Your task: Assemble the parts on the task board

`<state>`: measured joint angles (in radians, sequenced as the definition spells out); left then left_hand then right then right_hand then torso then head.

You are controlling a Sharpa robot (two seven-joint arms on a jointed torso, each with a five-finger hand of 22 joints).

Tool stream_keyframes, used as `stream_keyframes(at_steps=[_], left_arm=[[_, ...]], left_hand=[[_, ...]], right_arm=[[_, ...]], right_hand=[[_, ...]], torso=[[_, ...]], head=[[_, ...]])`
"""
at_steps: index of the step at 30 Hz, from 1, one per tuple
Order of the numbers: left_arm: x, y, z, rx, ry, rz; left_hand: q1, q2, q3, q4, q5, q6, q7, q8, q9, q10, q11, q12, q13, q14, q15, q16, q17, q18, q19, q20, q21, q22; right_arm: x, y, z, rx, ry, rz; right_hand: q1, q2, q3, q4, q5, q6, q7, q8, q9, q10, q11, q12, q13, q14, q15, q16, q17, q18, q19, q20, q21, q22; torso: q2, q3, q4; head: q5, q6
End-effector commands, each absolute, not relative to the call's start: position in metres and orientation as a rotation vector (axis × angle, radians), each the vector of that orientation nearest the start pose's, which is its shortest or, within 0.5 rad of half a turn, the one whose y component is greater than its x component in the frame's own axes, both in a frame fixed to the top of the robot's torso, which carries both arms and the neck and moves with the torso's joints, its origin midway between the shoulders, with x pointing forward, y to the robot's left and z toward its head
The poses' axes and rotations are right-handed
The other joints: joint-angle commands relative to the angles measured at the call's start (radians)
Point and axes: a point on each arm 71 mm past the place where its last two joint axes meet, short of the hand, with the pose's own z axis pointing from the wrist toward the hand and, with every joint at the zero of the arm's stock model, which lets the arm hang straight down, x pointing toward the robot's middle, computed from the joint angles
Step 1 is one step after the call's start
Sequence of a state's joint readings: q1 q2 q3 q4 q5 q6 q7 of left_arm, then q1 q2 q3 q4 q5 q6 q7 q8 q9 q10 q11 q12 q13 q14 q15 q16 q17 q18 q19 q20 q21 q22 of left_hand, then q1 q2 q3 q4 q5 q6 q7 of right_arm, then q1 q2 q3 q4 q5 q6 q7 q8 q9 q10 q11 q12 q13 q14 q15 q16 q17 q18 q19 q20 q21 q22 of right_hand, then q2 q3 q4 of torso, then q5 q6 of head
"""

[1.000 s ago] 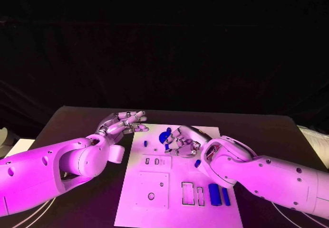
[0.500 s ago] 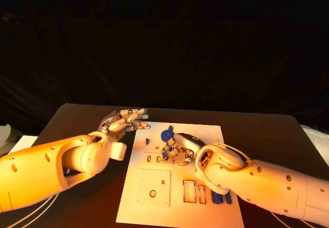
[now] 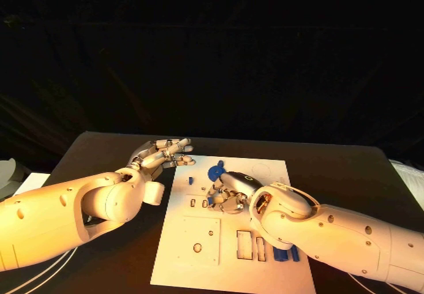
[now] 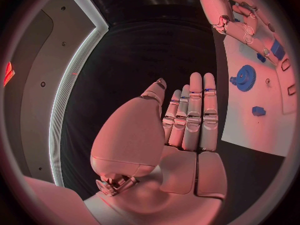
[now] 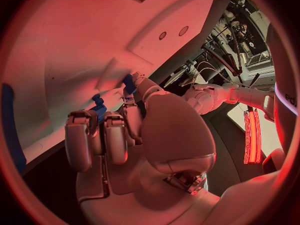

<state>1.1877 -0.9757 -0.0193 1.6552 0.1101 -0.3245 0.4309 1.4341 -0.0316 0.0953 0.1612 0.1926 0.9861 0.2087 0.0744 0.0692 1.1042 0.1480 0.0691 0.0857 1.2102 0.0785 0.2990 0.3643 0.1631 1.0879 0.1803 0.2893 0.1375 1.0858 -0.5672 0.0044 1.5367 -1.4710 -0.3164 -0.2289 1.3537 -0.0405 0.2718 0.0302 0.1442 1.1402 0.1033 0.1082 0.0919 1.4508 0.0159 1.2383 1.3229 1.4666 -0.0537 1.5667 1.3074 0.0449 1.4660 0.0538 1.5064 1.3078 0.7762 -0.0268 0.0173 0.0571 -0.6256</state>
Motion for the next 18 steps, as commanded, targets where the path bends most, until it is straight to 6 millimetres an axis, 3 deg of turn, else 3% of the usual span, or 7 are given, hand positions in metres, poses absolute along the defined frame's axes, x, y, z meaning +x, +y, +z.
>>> stream_keyframes(at_steps=[1,18], left_arm=[[0.4650,0.2360,-0.1649,-1.232,1.326,-1.611],[0.4648,0.2350,-0.1649,-1.232,1.330,-1.614]], left_hand=[[0.004,0.004,0.003,-0.002,-0.004,-0.002,0.004,-0.007,0.000,-0.006,-0.001,-0.004,-0.002,-0.007,0.000,0.007,0.001,0.017,-0.002,0.004,-0.002,0.001],[0.004,0.004,0.003,-0.002,-0.004,-0.002,0.004,-0.007,0.000,-0.006,-0.001,-0.004,-0.002,-0.007,0.000,0.007,0.001,0.017,-0.002,0.004,-0.002,0.001]], right_arm=[[0.4485,-0.0615,-0.2178,-0.192,1.758,0.832],[0.4512,-0.0636,-0.2229,-0.228,1.795,0.780]], right_hand=[[0.003,0.011,-0.001,0.007,0.005,0.024,-0.015,0.004,0.009,0.001,-0.009,0.002,0.038,0.103,-0.006,0.001,0.258,-0.012,0.036,-0.005,-0.004,0.114],[-0.005,0.000,-0.006,0.006,0.004,0.020,-0.014,0.001,0.008,-0.008,-0.009,-0.021,0.024,0.102,-0.006,-0.001,0.253,-0.011,0.034,-0.006,-0.007,0.109]], torso=[[0.000,-0.0004,-0.0002],[0.000,-0.0004,-0.0004]], head=[[0.000,-0.002],[0.001,-0.008]])
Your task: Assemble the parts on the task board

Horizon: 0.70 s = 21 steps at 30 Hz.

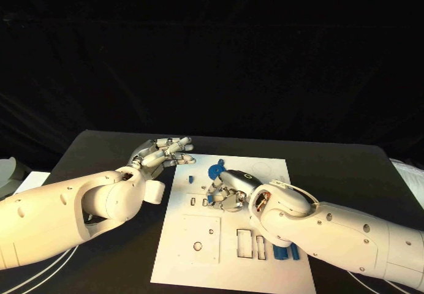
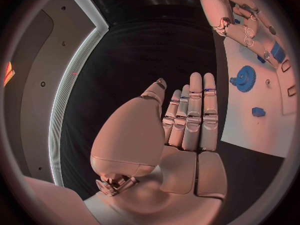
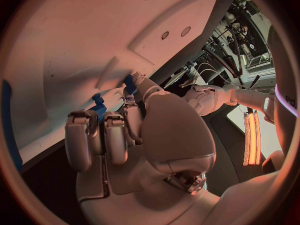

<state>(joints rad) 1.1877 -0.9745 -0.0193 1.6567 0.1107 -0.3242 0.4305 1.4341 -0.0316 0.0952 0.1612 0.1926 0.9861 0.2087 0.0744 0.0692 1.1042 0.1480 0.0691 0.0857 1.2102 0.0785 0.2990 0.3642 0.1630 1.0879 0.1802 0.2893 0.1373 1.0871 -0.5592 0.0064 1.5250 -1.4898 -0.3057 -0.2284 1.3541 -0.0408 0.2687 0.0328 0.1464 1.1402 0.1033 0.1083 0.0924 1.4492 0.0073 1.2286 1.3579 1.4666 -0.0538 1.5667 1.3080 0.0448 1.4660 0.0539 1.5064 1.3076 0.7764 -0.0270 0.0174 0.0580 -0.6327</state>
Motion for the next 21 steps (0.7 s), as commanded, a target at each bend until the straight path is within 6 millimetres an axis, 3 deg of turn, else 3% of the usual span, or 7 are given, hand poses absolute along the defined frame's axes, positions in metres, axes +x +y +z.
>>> stream_keyframes(at_steps=[1,21], left_arm=[[0.4648,0.2350,-0.1649,-1.233,1.330,-1.614],[0.4649,0.2350,-0.1651,-1.233,1.331,-1.614]], left_hand=[[0.004,0.004,0.003,-0.002,-0.004,-0.002,0.004,-0.007,0.000,-0.006,-0.001,-0.004,-0.002,-0.007,0.000,0.007,0.001,0.017,-0.002,0.004,-0.002,0.001],[0.004,0.004,0.003,-0.002,-0.004,-0.002,0.004,-0.007,0.000,-0.006,-0.001,-0.004,-0.002,-0.007,0.000,0.007,0.001,0.017,-0.002,0.004,-0.002,0.001]], right_arm=[[0.4512,-0.0639,-0.2234,-0.234,1.801,0.773],[0.4490,-0.0639,-0.2251,-0.284,1.824,0.712]], right_hand=[[-0.007,-0.001,-0.003,0.003,0.002,0.019,-0.013,-0.001,0.007,-0.009,0.000,-0.016,-0.013,0.102,-0.006,-0.002,0.252,-0.011,0.033,-0.006,-0.007,0.108],[-0.034,-0.043,-0.017,0.001,-0.025,-0.011,0.003,-0.025,-0.001,-0.041,0.013,-0.092,-0.058,0.100,0.004,-0.006,0.245,-0.008,0.028,0.000,-0.014,0.097]], torso=[[-0.001,-0.0001,-0.0010],[0.000,-0.0004,0.0000]], head=[[0.001,-0.001],[0.001,-0.004]])
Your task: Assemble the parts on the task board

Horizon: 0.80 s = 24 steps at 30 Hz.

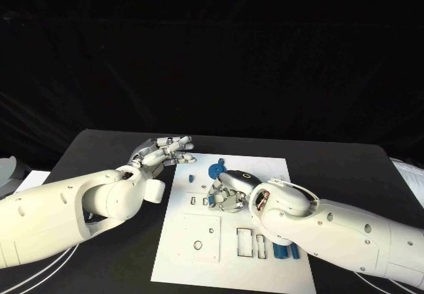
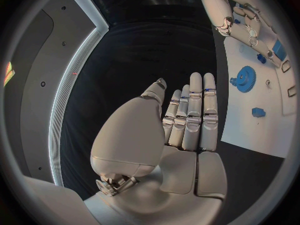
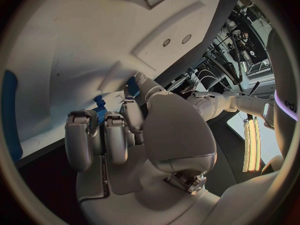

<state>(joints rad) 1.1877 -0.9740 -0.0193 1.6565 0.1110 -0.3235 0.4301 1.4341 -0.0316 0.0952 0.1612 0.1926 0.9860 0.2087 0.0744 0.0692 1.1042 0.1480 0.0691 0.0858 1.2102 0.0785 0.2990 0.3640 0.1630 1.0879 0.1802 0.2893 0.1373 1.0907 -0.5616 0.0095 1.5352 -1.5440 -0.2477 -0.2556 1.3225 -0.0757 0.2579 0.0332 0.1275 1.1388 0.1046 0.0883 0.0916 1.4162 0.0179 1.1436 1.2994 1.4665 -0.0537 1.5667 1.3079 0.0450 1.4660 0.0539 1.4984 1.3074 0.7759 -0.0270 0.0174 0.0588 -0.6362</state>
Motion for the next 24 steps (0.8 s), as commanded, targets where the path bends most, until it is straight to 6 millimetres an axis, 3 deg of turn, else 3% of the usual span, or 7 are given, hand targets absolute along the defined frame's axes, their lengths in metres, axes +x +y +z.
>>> stream_keyframes(at_steps=[1,11,19,24], left_arm=[[0.4649,0.2349,-0.1651,-1.233,1.331,-1.614],[0.4649,0.2350,-0.1651,-1.233,1.331,-1.614],[0.4650,0.2349,-0.1652,-1.233,1.332,-1.614],[0.4651,0.2348,-0.1653,-1.234,1.333,-1.615]], left_hand=[[0.004,0.004,0.003,-0.002,-0.004,-0.001,0.004,-0.007,0.000,-0.006,-0.001,-0.004,-0.002,-0.007,0.000,0.007,0.002,0.017,-0.002,0.004,-0.002,0.001],[0.004,0.004,0.003,-0.002,-0.004,-0.001,0.004,-0.007,0.000,-0.006,-0.001,-0.004,-0.002,-0.007,0.000,0.007,0.002,0.017,-0.002,0.004,-0.002,0.001],[0.004,0.004,0.003,-0.002,-0.004,-0.001,0.004,-0.007,0.000,-0.006,-0.001,-0.004,-0.002,-0.007,0.000,0.007,0.002,0.017,-0.002,0.004,-0.002,0.001],[0.004,0.004,0.003,-0.002,-0.004,-0.001,0.004,-0.007,0.000,-0.006,-0.001,-0.004,-0.002,-0.007,0.000,0.007,0.002,0.017,-0.002,0.004,-0.002,0.001]], right_arm=[[0.4493,-0.0642,-0.2249,-0.282,1.821,0.708],[0.4495,-0.0640,-0.2233,-0.275,1.799,0.702],[0.4493,-0.0628,-0.2210,-0.259,1.771,0.719],[0.4487,-0.0618,-0.2175,-0.238,1.730,0.745]], right_hand=[[-0.006,-0.010,-0.007,0.003,-0.007,-0.014,0.003,-0.008,-0.002,-0.010,0.003,-0.010,-0.002,0.100,0.005,-0.007,0.244,-0.009,0.028,0.001,-0.007,0.097],[-0.016,-0.017,-0.011,0.009,-0.008,-0.028,0.009,-0.016,-0.005,-0.019,0.008,-0.033,-0.016,0.100,0.009,-0.007,0.243,-0.008,0.027,0.005,-0.009,0.093],[-0.049,-0.047,-0.038,0.037,-0.037,-0.075,0.020,-0.025,-0.018,-0.055,0.020,-0.113,-0.070,0.097,0.019,-0.014,0.233,-0.005,0.020,0.015,-0.017,0.079],[-0.051,-0.054,-0.047,0.045,-0.042,-0.087,0.022,-0.025,-0.021,-0.066,0.022,-0.134,-0.085,0.097,0.021,-0.014,0.233,-0.004,0.018,0.017,-0.020,0.074]], torso=[[0.000,-0.0005,0.0000],[0.001,0.0004,0.0007],[0.000,0.0000,0.0000],[0.001,-0.0001,-0.0007]], head=[[0.000,0.000],[-0.002,-0.001],[-0.002,-0.001],[-0.002,-0.001]])
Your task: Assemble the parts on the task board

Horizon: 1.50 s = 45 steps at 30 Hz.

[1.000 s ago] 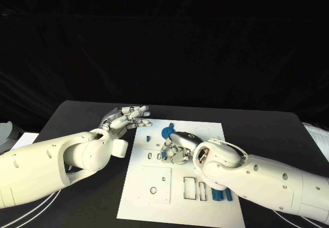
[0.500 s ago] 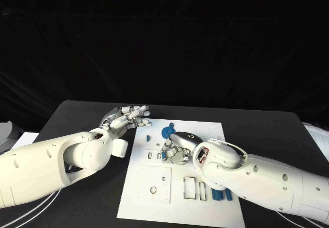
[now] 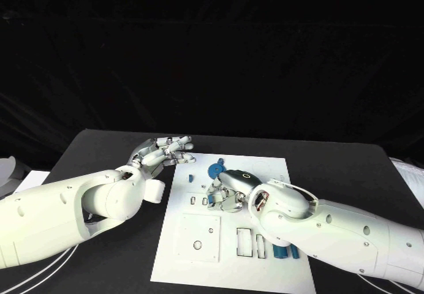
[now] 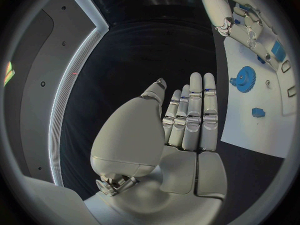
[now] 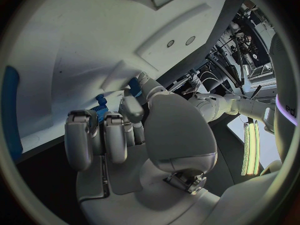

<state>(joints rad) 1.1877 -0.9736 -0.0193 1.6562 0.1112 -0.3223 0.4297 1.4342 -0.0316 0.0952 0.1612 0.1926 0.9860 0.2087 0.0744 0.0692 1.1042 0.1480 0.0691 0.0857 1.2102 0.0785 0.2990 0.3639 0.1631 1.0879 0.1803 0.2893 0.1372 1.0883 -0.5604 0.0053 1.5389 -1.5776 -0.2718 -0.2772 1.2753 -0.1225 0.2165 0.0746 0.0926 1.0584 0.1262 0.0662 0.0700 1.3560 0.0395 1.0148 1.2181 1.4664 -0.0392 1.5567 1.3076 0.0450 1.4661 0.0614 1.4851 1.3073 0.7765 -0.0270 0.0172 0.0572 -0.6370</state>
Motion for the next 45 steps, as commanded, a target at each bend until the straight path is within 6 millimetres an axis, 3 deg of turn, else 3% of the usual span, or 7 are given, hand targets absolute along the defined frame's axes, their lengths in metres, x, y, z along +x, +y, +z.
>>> stream_keyframes(at_steps=[1,24,26,30,33,38,45], left_arm=[[0.465,0.235,-0.165,-1.234,1.334,-1.615],[0.468,0.236,-0.170,-1.229,1.399,-1.572],[0.469,0.235,-0.173,-1.201,1.449,-1.542],[0.467,0.229,-0.180,-1.096,1.644,-1.436],[0.463,0.224,-0.188,-0.975,1.870,-1.285],[0.462,0.217,-0.191,-0.745,2.182,-0.935],[0.473,0.211,-0.187,-0.476,2.312,-0.512]], left_hand=[[0.003,0.004,0.005,-0.003,-0.004,-0.001,0.004,-0.006,0.000,-0.005,-0.001,-0.003,-0.002,-0.008,0.000,0.007,0.004,0.017,-0.002,0.004,-0.002,0.002],[-0.018,-0.006,0.017,-0.004,-0.004,0.021,-0.012,-0.002,0.002,0.048,-0.023,0.012,0.007,0.085,-0.028,0.101,0.069,0.020,0.064,-0.020,0.051,0.031],[-0.018,-0.011,0.027,-0.003,-0.005,0.026,-0.034,-0.002,0.001,0.148,-0.055,0.060,0.030,0.197,-0.060,0.240,0.155,0.024,0.140,-0.048,0.116,0.066],[-0.021,-0.033,0.039,-0.001,-0.006,0.059,-0.067,0.012,0.007,0.254,-0.097,0.143,0.088,0.313,-0.102,0.883,0.770,0.018,0.262,-0.097,0.275,0.166],[-0.047,-0.038,0.041,0.007,-0.017,0.102,-0.124,0.056,0.033,0.240,-0.139,0.437,0.343,0.338,-0.129,1.217,1.133,-0.066,0.345,-0.127,0.812,0.754],[-0.197,-0.039,-0.048,0.127,-0.072,0.117,-0.116,0.137,0.081,0.199,-0.133,0.754,0.644,0.359,-0.131,1.269,1.202,-0.071,0.330,-0.131,0.928,0.894],[-0.273,0.021,-0.167,0.127,-0.107,0.084,-0.158,0.365,0.260,0.233,-0.166,1.077,0.965,0.361,-0.161,1.272,1.207,-0.113,0.398,-0.149,1.137,1.186]], right_arm=[[0.448,-0.061,-0.216,-0.231,1.714,0.755],[0.429,-0.091,-0.170,-0.220,1.528,1.117],[0.430,-0.103,-0.159,-0.189,1.527,1.145],[0.438,-0.130,-0.140,-0.064,1.517,1.171],[0.451,-0.157,-0.123,0.072,1.494,1.167],[0.470,-0.202,-0.106,0.230,1.433,1.092],[0.485,-0.242,-0.101,0.331,1.400,0.987]], right_hand=[[-0.003,-0.008,-0.006,0.004,-0.007,-0.009,0.001,-0.002,0.000,-0.007,0.001,-0.007,-0.005,0.097,0.007,-0.004,0.233,-0.004,0.017,0.010,-0.007,0.073],[0.030,-0.034,-0.168,0.082,0.007,-0.069,0.017,0.004,-0.002,-0.040,0.016,-0.025,-0.030,0.101,0.022,0.005,0.249,0.005,-0.004,0.024,-0.034,0.031],[0.047,-0.026,-0.181,0.088,0.012,-0.068,0.016,0.007,-0.002,-0.041,0.017,-0.023,-0.030,0.100,0.022,0.004,0.248,0.005,-0.004,0.025,-0.035,0.030],[0.070,-0.004,-0.182,0.091,0.019,-0.062,0.014,0.012,0.000,-0.035,0.014,-0.011,-0.026,0.097,0.020,-0.003,0.238,0.006,-0.004,0.024,-0.035,0.029],[0.080,0.014,-0.182,0.093,0.036,-0.056,0.011,0.015,0.001,-0.029,0.011,-0.001,-0.022,0.096,0.017,-0.006,0.234,0.006,-0.003,0.022,-0.036,0.029],[0.086,0.023,-0.190,0.094,0.073,-0.047,0.008,0.020,0.002,-0.017,0.008,0.020,-0.012,0.095,0.014,-0.010,0.228,0.006,-0.003,0.018,-0.037,0.027],[0.086,0.023,-0.193,0.095,0.079,-0.043,0.006,0.021,0.002,-0.014,0.007,0.022,-0.012,0.093,0.013,-0.016,0.221,0.007,-0.005,0.018,-0.041,0.021]], torso=[[0.000,0.0001,-0.0003],[-0.006,0.0000,-0.0041],[-0.009,0.0013,-0.0047],[-0.019,0.0042,-0.0091],[-0.030,0.0068,-0.0120],[-0.045,0.0104,-0.0156],[-0.057,0.0196,-0.0193]], head=[[-0.001,0.000],[0.005,0.005],[0.007,0.003],[0.011,0.001],[0.014,-0.001],[0.022,-0.009],[0.034,-0.016]])
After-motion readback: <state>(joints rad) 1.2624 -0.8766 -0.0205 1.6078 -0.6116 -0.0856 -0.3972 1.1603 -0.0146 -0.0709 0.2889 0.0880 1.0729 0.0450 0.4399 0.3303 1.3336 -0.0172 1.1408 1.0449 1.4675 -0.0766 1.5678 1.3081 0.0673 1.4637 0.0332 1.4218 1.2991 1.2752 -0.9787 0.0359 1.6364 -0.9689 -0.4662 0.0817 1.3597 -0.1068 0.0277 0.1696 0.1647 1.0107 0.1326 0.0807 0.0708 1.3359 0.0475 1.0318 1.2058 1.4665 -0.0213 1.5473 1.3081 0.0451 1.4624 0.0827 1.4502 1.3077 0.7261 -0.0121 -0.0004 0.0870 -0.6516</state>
